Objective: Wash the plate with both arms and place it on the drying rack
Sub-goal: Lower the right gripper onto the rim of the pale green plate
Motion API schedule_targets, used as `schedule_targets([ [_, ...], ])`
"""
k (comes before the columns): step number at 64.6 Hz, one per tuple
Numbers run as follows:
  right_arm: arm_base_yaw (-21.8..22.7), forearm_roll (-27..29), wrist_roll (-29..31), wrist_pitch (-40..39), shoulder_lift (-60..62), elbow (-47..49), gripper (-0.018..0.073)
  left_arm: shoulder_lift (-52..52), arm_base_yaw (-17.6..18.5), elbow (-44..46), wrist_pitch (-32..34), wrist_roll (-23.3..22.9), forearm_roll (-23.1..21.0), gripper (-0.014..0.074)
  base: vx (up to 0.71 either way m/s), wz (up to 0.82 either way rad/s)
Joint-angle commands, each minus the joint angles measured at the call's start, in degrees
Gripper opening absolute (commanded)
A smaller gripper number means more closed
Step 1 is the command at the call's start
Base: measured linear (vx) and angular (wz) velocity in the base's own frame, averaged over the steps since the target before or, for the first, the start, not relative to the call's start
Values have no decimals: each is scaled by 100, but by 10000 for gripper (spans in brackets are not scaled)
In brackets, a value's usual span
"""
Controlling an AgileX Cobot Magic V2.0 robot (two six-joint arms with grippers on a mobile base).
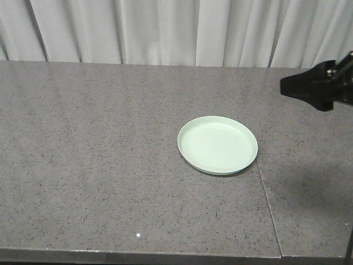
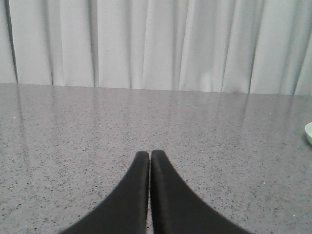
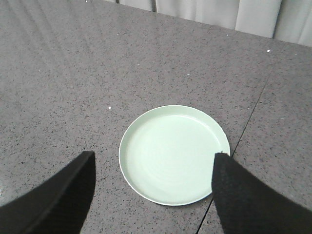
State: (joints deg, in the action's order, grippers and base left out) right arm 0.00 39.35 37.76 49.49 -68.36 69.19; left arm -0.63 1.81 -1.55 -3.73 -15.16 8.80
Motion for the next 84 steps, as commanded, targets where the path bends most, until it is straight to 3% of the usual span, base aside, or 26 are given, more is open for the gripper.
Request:
schedule_targets([
  [1, -329, -78, -67, -220, -505, 569, 494, -89, -4, -82, 404, -23, -8, -6, 0, 0],
  [9, -824, -1057, -838, -256, -1303, 1063, 491, -89, -4, -82, 404, -23, -8, -6, 0, 0],
  [18, -1221, -2569, -2026, -72, -2122, 1611, 491, -89, -4, -82, 404, -23, -8, -6, 0, 0],
  [29, -1361, -3935, -3281, 366, -2947, 2210, 491, -89, -4, -82, 404, -23, -8, -6, 0, 0],
  [36, -1334, -4194, -3622, 660, -3403, 2557, 491, -89, -4, -82, 404, -23, -8, -6, 0, 0],
  [50, -1327, -4386, -3719, 1133, -4145, 3074, 491, -89, -4, -82, 404, -23, -8, -6, 0, 0],
  [84, -1327, -4403, -4003, 1217, -5017, 3222, 469, -89, -4, -82, 404, -23, -8, -6, 0, 0],
])
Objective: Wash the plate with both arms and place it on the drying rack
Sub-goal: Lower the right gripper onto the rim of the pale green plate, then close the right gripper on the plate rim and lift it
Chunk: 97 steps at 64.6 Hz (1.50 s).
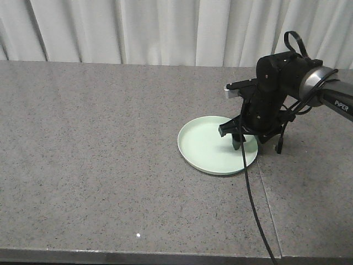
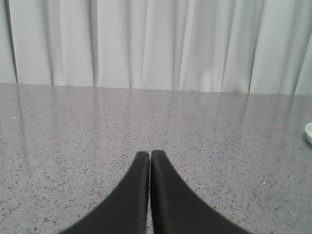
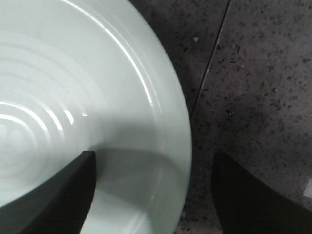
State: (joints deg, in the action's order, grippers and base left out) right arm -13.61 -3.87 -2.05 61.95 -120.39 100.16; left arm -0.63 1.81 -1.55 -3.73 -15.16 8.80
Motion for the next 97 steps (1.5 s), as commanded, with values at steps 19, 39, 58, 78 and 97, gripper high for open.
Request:
schedule_targets([
  [19, 33, -222, -101, 128, 175, 125, 108, -89, -4, -82, 404, -23, -8, -6, 0, 0],
  [39, 33, -176, 62, 180, 237, 125, -9, -89, -4, -82, 404, -23, -8, -6, 0, 0],
  [58, 33, 308, 445, 46, 1237, 125, -3, -89, -4, -82, 404, -23, -8, -6, 0, 0],
  [78, 33, 1156, 951, 83, 3004, 98, -2, -89, -4, -82, 404, -23, -8, -6, 0, 0],
  [97, 33, 1681, 1263, -127, 4961, -761, -2, -89, -4, -82, 404, -23, -8, -6, 0, 0],
])
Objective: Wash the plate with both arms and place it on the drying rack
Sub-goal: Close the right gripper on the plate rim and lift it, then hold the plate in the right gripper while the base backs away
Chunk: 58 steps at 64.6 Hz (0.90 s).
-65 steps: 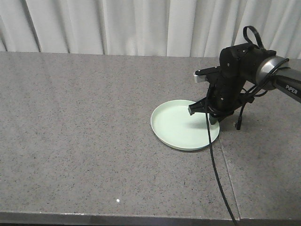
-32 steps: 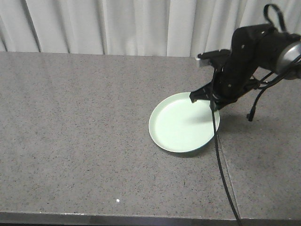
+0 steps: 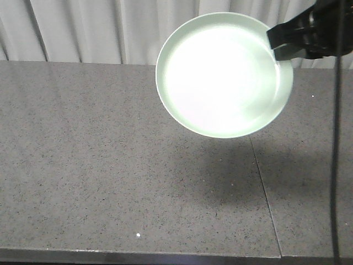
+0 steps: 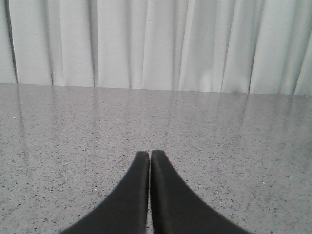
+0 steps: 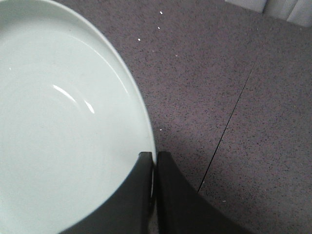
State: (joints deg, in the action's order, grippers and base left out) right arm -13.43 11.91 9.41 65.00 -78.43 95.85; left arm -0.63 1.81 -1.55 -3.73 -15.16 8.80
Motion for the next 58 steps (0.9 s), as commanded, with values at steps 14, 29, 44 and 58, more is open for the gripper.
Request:
schedule_targets([
  [14, 15, 187, 12, -1154, 2714, -2450, -2, -89, -4, -82, 404, -23, -8, -6, 0, 0],
  [29, 15, 129, -652, -1635, 4867, -4309, -2, -89, -4, -82, 404, -23, -8, -6, 0, 0],
  [44, 15, -103, -991, -1632, 5974, -5409, -2, -89, -4, -82, 404, -23, -8, -6, 0, 0],
  [58, 15, -108, -985, -1703, 6155, -5448, -2, -89, -4, -82, 404, -23, -8, -6, 0, 0],
])
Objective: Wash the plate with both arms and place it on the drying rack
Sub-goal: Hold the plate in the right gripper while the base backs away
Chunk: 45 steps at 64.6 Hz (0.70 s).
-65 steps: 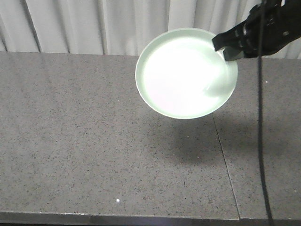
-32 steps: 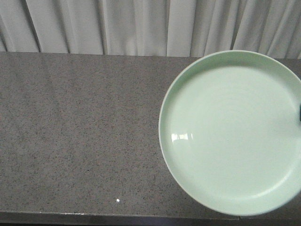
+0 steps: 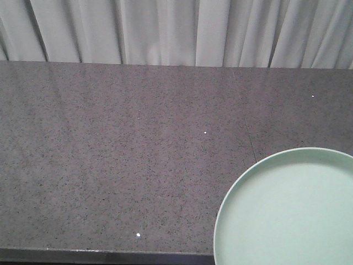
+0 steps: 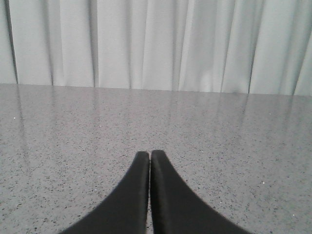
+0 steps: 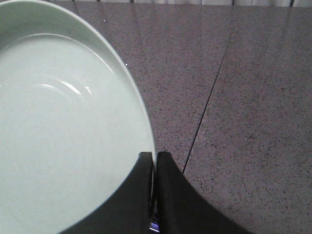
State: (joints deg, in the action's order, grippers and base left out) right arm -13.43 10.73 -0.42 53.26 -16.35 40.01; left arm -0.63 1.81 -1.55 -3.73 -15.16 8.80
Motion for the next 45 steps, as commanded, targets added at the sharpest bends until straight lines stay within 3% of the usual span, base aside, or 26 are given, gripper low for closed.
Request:
schedule_targets([
  [1, 15, 9, -3, -528, -53, 136, -2, -89, -4, -82, 404, -23, -8, -6, 0, 0],
  [45, 15, 9, -3, -420, -53, 136, -2, -89, -4, -82, 404, -23, -8, -6, 0, 0],
])
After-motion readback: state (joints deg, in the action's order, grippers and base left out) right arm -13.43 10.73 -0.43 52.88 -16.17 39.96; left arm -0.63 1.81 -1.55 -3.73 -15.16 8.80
